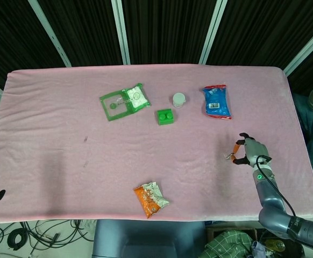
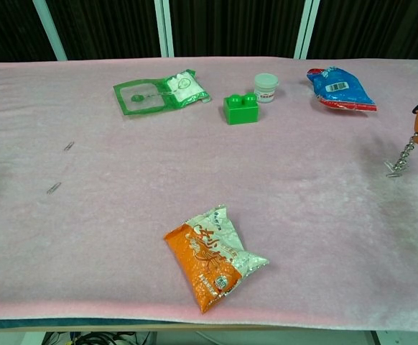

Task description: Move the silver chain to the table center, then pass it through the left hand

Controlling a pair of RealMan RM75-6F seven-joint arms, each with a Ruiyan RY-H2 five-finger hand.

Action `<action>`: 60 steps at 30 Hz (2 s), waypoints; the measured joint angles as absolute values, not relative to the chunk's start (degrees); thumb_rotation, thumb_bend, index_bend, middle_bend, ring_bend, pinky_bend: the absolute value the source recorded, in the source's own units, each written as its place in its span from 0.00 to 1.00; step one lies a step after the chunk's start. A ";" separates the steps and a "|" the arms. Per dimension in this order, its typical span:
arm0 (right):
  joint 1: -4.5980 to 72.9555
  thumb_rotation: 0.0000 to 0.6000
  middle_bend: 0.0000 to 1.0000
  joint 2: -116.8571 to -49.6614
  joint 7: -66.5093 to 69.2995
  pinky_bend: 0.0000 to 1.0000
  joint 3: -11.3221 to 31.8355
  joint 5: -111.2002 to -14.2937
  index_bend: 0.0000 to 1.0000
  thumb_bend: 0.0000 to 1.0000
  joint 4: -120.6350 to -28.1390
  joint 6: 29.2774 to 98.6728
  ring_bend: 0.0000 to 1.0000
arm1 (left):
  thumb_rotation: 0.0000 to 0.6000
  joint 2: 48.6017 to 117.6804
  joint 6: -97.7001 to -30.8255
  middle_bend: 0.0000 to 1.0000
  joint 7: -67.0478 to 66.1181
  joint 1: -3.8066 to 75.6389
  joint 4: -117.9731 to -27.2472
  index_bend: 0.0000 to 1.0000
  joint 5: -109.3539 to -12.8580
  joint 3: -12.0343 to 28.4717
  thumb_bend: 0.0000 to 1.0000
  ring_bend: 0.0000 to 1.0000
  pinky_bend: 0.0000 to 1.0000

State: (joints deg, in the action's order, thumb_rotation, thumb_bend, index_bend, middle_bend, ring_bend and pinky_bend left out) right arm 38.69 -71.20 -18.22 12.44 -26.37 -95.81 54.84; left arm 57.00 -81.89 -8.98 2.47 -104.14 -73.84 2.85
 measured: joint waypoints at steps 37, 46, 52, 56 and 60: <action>42.80 1.00 0.09 -72.23 -20.59 0.21 14.36 -25.28 0.66 0.36 -97.79 55.51 0.14 | 1.00 56.45 -81.78 0.08 -7.39 2.46 -104.05 0.08 -74.26 2.74 0.22 0.00 0.00; 48.36 1.00 0.09 -75.19 -25.03 0.21 16.42 -18.04 0.66 0.36 -98.06 56.20 0.14 | 1.00 55.63 -82.11 0.08 -5.03 2.08 -103.70 0.08 -75.47 2.50 0.22 0.00 0.00; 52.15 1.00 0.09 -78.36 -27.81 0.21 17.43 -14.45 0.66 0.36 -97.37 56.85 0.14 | 1.00 55.33 -82.07 0.08 -4.12 2.02 -103.46 0.08 -75.92 2.39 0.22 0.00 0.00; 54.04 1.00 0.09 -80.11 -28.83 0.21 18.11 -12.90 0.66 0.36 -96.78 57.15 0.14 | 1.00 55.16 -82.10 0.08 -3.61 1.94 -103.36 0.08 -75.96 2.41 0.22 0.00 0.00; 55.65 1.00 0.09 -81.78 -29.58 0.21 18.68 -11.69 0.66 0.36 -96.21 57.39 0.14 | 1.00 55.03 -82.06 0.08 -3.22 1.93 -103.29 0.08 -76.11 2.39 0.22 0.00 0.00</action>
